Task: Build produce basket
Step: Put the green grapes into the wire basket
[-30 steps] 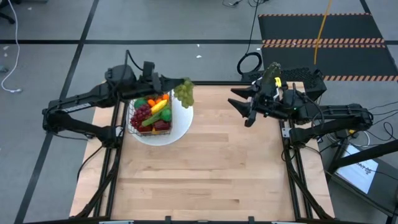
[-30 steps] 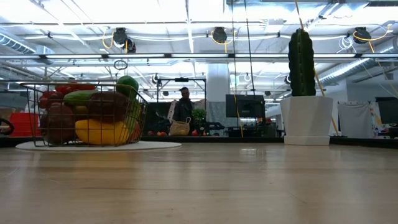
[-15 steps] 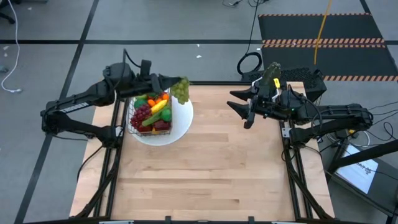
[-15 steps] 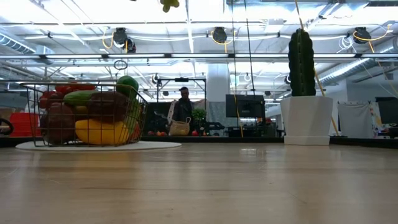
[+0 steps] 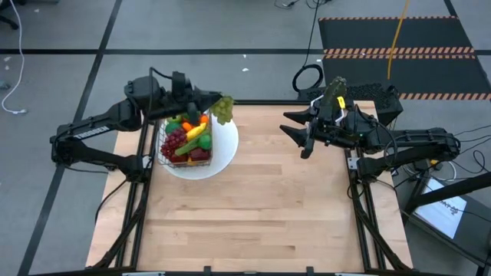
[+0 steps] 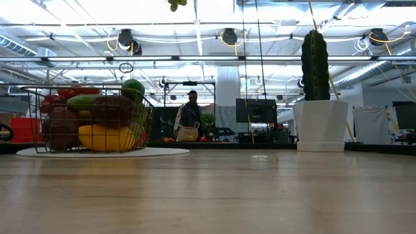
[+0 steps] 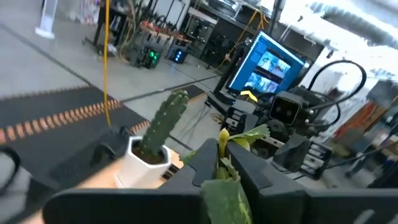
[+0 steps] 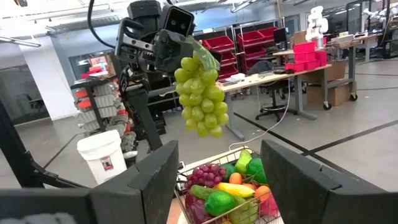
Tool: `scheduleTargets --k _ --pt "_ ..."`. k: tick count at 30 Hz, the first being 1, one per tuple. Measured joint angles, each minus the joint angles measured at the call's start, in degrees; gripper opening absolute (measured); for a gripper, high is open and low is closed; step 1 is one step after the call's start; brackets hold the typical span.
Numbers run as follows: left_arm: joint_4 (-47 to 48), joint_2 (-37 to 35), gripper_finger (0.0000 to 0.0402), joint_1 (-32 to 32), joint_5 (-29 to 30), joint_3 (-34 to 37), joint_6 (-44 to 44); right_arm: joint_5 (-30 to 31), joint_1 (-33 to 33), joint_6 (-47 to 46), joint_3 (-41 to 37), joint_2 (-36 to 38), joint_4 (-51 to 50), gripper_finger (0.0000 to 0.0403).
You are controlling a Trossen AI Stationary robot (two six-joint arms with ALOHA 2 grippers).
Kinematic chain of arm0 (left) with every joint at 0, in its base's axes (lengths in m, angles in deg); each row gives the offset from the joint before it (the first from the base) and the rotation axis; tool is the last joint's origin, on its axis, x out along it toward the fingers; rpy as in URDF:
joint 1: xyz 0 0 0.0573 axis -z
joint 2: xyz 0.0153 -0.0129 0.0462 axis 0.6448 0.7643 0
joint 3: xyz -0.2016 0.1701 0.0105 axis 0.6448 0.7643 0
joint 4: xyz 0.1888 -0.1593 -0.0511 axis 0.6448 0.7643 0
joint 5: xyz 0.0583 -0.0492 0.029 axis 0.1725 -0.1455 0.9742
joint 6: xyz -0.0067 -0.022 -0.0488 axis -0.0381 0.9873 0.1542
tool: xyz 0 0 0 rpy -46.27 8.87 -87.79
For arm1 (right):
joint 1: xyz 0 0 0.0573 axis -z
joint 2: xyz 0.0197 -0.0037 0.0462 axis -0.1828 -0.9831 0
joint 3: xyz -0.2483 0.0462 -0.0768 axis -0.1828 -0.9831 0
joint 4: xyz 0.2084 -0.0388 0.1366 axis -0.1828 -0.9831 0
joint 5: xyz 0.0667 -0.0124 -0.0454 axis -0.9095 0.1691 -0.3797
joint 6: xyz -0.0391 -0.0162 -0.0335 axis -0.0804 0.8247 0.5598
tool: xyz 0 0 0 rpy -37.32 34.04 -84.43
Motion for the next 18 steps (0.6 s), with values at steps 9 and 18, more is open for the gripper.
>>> scheduleTargets --k 9,18 --pt "-3.06 0.01 0.0008 0.0 0.25 0.0 -15.71 0.16 1.12 0.0 0.0 0.0 -0.06 0.0222" --pt "-5.74 -0.42 0.0017 0.98 8.57 0.07 -36.55 3.16 3.22 -1.51 0.0 0.0 -0.06 0.0222"
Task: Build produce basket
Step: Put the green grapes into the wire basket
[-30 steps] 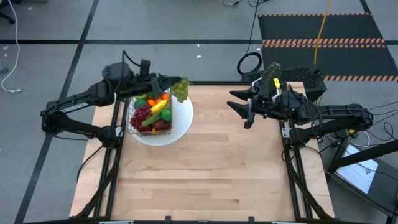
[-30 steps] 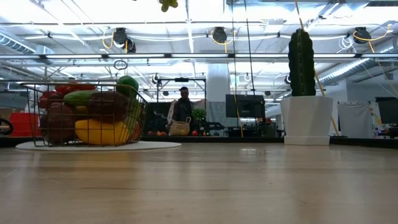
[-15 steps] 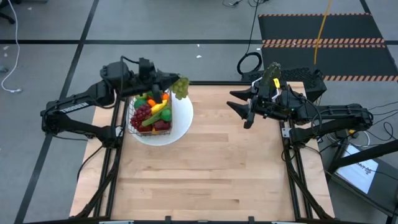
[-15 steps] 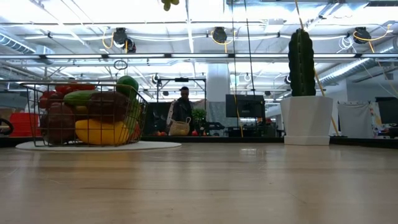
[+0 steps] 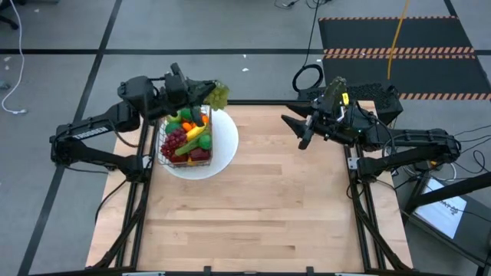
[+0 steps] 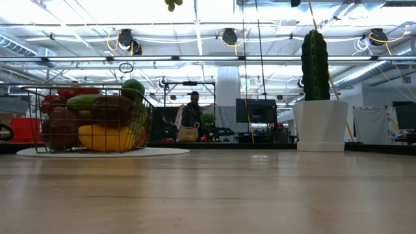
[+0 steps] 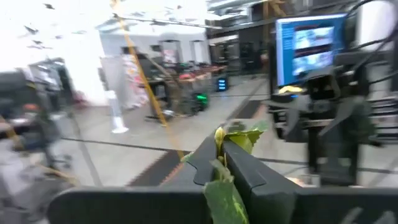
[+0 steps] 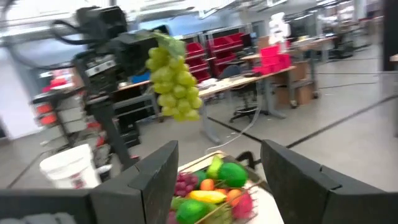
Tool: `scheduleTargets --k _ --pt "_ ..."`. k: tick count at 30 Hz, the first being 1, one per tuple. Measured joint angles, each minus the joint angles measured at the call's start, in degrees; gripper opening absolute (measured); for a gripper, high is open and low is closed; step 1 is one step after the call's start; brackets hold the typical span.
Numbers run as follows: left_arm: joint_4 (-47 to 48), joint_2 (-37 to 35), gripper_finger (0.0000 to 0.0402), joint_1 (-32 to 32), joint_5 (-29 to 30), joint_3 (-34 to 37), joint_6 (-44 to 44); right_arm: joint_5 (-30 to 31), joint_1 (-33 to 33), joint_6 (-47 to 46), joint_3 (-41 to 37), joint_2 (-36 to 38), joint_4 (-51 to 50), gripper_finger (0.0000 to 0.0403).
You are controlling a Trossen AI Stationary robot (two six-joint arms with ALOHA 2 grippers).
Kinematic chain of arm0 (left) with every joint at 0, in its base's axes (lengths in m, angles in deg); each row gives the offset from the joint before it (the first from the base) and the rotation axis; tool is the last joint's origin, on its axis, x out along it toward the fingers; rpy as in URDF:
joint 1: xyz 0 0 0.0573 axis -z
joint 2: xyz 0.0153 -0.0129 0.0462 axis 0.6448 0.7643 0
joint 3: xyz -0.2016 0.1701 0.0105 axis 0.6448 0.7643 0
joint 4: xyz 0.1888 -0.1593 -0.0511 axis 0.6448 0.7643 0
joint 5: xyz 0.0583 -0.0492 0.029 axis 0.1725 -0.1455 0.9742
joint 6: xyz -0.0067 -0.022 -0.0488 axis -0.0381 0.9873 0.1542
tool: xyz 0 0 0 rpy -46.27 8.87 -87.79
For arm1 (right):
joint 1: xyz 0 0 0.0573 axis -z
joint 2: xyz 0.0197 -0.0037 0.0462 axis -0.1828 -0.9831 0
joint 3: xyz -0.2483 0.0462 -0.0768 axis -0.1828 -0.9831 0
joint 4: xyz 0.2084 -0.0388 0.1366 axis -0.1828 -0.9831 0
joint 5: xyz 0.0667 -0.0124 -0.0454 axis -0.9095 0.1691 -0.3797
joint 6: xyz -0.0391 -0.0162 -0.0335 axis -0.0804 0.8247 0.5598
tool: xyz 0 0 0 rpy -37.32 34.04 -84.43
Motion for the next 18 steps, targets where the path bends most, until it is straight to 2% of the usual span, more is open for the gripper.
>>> scheduleTargets --k 4,9,12,15,18 --pt "-0.99 0.02 0.0007 0.22 5.18 0.0 -5.51 1.56 0.87 -0.04 0.0 0.0 -0.01 0.0222" --pt "-0.93 0.02 0.0028 0.18 11.86 0.0 -11.18 1.53 1.86 -0.05 0.0 0.0 -1.32 0.0222" --pt "0.12 0.0 0.0025 0.18 14.72 0.0 -13.08 1.53 2.47 -0.04 0.0 0.0 -2.48 0.0222" --pt "3.28 0.0 0.0012 -0.22 17.58 0.0 -10.96 1.53 3.13 -0.04 0.0 -0.02 -3.19 0.0222" --pt "8.1 -0.31 0.0007 -1.6 17.96 0.0 -3.3 1.52 3.84 -0.04 0.0 0.0 -3.48 0.0222"
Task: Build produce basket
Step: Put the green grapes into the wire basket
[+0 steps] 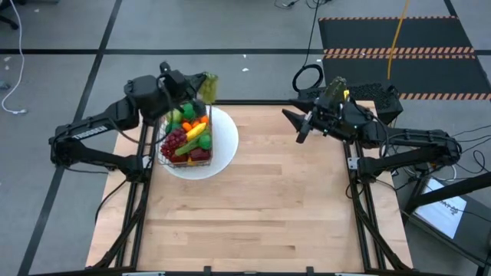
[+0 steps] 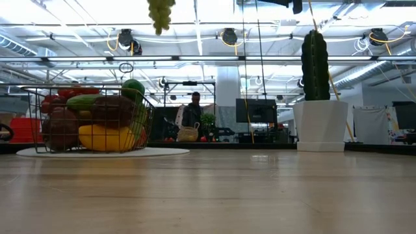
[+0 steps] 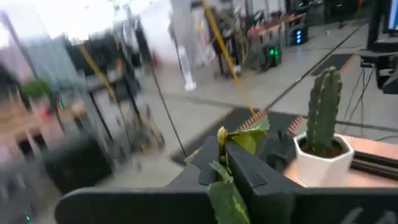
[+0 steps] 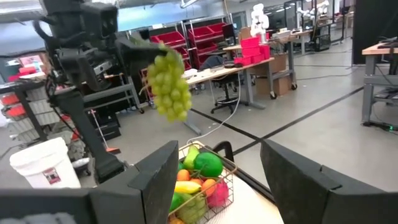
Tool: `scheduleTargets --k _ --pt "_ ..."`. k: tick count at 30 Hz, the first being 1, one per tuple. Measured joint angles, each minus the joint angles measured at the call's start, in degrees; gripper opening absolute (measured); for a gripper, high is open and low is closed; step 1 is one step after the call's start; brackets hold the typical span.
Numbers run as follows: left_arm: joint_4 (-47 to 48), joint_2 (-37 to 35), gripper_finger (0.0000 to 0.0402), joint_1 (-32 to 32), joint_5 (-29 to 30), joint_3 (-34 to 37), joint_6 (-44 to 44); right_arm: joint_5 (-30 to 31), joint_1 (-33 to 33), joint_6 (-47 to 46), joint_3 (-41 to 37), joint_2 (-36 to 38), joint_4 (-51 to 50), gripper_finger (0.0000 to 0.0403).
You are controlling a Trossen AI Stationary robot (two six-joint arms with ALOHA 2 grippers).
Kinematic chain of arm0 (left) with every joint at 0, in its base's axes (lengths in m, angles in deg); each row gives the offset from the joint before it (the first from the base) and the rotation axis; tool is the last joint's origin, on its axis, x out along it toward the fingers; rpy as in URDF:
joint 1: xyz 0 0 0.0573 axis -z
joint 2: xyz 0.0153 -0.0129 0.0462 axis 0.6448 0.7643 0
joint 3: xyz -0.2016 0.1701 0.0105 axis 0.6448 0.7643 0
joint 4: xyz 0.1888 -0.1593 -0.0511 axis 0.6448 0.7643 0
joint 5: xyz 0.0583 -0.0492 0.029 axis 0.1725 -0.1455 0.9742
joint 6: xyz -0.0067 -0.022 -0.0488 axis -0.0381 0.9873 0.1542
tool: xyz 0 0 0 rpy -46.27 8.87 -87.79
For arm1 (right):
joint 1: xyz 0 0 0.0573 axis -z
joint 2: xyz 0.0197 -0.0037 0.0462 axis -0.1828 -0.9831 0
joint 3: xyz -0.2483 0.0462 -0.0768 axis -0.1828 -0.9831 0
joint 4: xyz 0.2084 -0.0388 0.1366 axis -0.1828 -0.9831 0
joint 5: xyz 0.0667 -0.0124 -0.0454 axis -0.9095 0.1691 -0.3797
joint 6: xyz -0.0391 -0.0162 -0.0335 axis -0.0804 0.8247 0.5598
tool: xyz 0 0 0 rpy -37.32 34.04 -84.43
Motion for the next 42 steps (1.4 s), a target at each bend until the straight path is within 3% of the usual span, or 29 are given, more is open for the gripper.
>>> scheduleTargets --k 6,13,18,23,29,38,42 --pt "15.69 0.03 0.0027 -3.58 -2.56 -0.02 16.25 -0.2 0.96 0.0 0.0 -0.02 -0.73 0.0222" --pt "39.23 1.61 0.0008 -9.65 -10.32 -0.02 31.17 -0.37 0.94 -0.01 -0.01 -0.01 -3.03 0.0222" --pt "48.76 4.76 0.0018 -11.4 -16.5 -0.02 34.74 -0.44 0.94 -0.12 -0.02 -0.02 -3.48 0.0222" --pt "48.78 8.26 0.0038 -11.31 -20.43 0.0 34.73 -0.63 0.91 -2.66 -0.02 -0.02 -3.73 0.0222" --pt "48.69 11.94 0.0041 -11.26 -20.75 -0.02 34.44 -6.02 0.8 -4.99 -0.02 -0.02 -4.01 0.0222" --pt "49.09 14.27 0.0042 -12.76 -13.18 -0.02 33.65 -10.99 0.78 -8.89 -0.02 -0.02 -4.08 0.0222" --pt "48.91 14.57 0.0049 -14.09 -12.56 -0.02 33.0 -12.28 0.78 -9.81 -0.02 -0.02 -3.96 0.0222"
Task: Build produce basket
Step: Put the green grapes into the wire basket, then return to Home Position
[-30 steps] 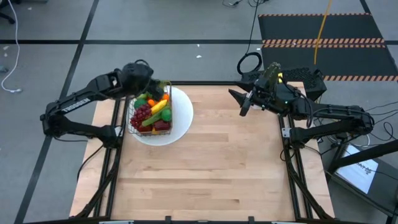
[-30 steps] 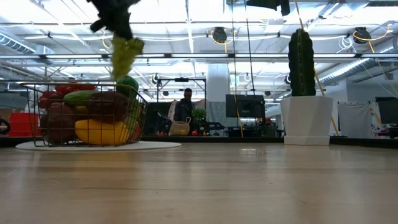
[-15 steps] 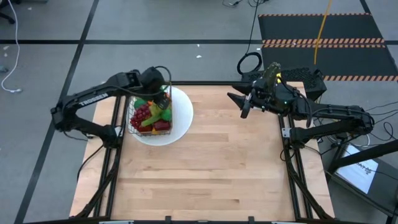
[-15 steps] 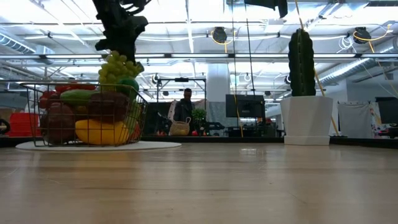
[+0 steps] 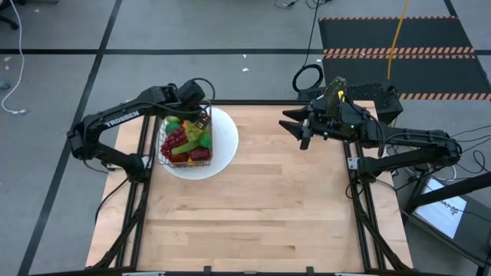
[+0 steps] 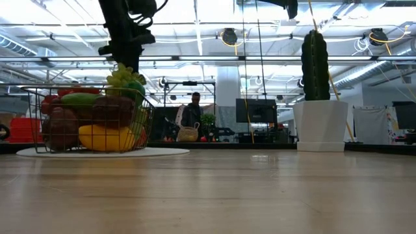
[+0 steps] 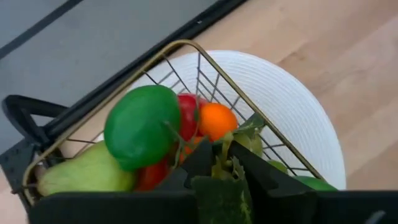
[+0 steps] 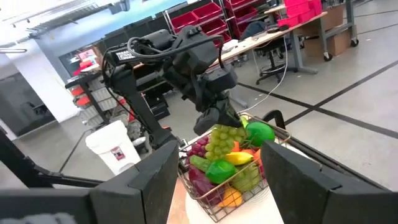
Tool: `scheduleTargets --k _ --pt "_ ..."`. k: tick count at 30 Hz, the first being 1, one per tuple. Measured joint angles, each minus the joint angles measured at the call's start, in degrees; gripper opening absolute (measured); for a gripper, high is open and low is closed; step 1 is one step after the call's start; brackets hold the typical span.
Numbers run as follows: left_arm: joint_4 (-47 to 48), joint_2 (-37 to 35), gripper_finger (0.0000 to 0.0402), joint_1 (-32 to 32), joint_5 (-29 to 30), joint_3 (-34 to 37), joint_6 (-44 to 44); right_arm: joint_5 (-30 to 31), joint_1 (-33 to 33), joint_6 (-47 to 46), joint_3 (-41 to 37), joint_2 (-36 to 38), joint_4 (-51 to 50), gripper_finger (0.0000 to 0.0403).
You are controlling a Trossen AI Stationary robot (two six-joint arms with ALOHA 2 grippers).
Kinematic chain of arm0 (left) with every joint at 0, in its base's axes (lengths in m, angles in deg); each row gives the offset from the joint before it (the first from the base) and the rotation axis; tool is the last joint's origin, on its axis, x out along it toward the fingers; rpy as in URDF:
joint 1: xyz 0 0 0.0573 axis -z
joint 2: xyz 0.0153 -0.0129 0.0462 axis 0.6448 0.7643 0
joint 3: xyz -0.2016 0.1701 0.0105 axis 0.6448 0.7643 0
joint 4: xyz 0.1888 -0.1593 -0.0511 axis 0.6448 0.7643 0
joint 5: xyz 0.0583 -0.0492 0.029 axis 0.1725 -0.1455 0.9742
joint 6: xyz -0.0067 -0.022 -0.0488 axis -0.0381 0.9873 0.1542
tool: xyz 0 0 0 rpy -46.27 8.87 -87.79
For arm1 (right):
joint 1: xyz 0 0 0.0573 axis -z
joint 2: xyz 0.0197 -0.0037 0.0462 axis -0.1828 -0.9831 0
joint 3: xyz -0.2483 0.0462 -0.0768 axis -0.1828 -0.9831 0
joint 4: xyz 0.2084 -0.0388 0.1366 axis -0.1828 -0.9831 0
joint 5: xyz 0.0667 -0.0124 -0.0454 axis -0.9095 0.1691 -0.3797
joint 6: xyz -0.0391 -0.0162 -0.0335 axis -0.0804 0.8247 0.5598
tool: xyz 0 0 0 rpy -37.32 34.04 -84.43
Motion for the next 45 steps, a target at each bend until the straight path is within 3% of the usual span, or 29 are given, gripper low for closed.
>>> scheduleTargets --k 9,14,22,30,35,42,45 --pt "-0.1 -1.52 0.0175 -0.06 3.14 -1.3 1.04 -1.74 0.0 -0.72 0.0 0.01 -0.06 0.0222" --pt "0.87 -3.27 0.0213 -0.06 3.14 -5.84 2.35 -3.22 0.02 -0.72 0.0 0.22 0.0 0.0222" --pt "6.72 -6.7 0.0189 0.42 2.63 -14.97 5.67 -7.89 0.0 0.3 -0.02 2.94 -1.6 0.0222" --pt "7.49 -12.89 0.0152 2.87 0.97 -18.58 1.33 -12.14 0.0 11.06 -0.02 7.49 -5.47 0.0207" --pt "8.08 -16.88 0.0146 4.17 0.97 -18.6 -4.32 -12.21 0.0 14.45 -0.02 10.38 -6.61 0.0151" --pt "9.76 -19.92 0.0145 4.86 1.17 -17.45 -8.13 -12.14 0.0 15.3 -0.02 13.54 -12.01 0.0026" --pt "8.82 -20.69 0.0145 4.85 -0.1 -14.13 -11.41 -12.18 0.0 17.1 -0.02 14.11 -14.86 0.0008"
